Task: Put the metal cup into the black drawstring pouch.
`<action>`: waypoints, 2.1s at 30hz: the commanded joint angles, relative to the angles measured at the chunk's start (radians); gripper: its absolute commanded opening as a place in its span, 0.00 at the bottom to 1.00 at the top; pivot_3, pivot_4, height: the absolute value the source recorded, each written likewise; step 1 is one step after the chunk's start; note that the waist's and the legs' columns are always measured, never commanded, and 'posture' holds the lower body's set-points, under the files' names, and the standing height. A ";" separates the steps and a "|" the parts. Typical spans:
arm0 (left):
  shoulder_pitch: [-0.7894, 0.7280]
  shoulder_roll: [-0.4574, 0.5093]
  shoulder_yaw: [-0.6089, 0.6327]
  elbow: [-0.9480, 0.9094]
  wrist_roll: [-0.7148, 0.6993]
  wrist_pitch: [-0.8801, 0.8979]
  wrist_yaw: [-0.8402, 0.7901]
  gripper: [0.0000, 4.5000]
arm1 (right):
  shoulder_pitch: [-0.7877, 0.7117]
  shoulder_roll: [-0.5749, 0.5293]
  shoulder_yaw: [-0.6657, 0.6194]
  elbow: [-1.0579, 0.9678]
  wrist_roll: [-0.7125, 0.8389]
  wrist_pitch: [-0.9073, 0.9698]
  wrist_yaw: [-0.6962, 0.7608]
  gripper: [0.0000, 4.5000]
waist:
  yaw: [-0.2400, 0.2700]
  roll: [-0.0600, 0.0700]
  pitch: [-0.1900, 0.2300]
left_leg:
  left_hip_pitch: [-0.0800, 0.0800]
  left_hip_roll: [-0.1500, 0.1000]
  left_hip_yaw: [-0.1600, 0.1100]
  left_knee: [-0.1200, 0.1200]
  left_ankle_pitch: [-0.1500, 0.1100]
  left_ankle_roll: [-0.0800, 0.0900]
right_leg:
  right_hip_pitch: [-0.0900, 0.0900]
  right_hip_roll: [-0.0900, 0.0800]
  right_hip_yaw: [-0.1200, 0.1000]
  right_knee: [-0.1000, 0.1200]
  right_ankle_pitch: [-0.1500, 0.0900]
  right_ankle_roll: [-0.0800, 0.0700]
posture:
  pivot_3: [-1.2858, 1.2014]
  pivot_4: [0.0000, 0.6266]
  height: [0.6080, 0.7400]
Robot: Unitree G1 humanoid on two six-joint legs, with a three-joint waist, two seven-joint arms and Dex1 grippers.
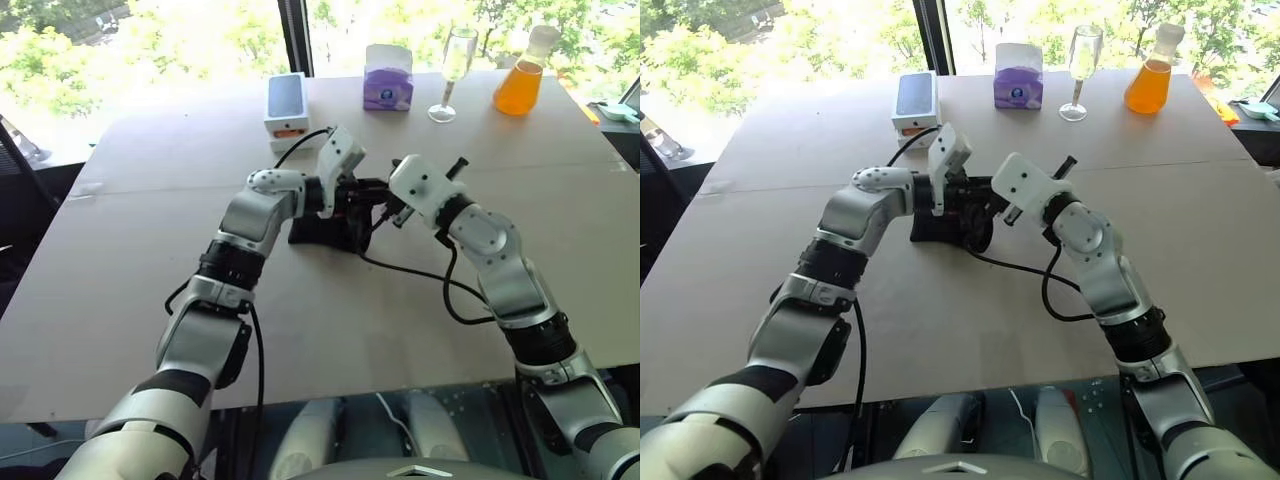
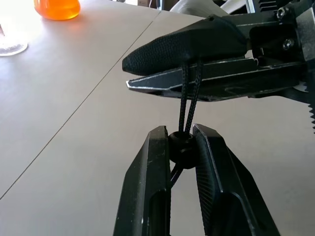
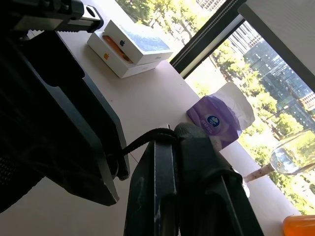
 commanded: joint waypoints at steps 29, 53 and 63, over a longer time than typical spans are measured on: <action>0.258 0.194 -0.070 -0.203 0.073 0.218 -0.012 0.04 | -0.027 -0.030 -0.493 0.322 0.363 0.185 -0.330 0.00 | -0.005 0.001 0.000 | 0.000 0.000 0.001 0.000 0.000 0.000 | 0.000 0.000 0.002 0.001 0.000 0.000 | 0.52 0.24 1.00; 0.526 0.160 0.419 -0.587 -0.251 0.220 0.197 0.97 | 0.644 -0.229 -0.460 -0.509 0.670 0.238 0.164 0.85 | 0.016 0.001 -0.001 | 0.004 0.001 -0.002 0.001 -0.001 0.001 | 0.005 -0.003 0.000 -0.002 0.000 0.000 | 0.52 0.24 1.00; 0.911 0.193 0.503 -0.791 -0.288 0.102 0.188 0.97 | 0.800 -0.235 -0.573 -0.549 0.760 0.145 0.213 0.85 | 0.032 0.001 -0.001 | 0.004 0.001 -0.003 0.000 -0.002 0.003 | 0.007 -0.004 -0.002 -0.003 0.001 -0.001 | 0.52 0.24 1.00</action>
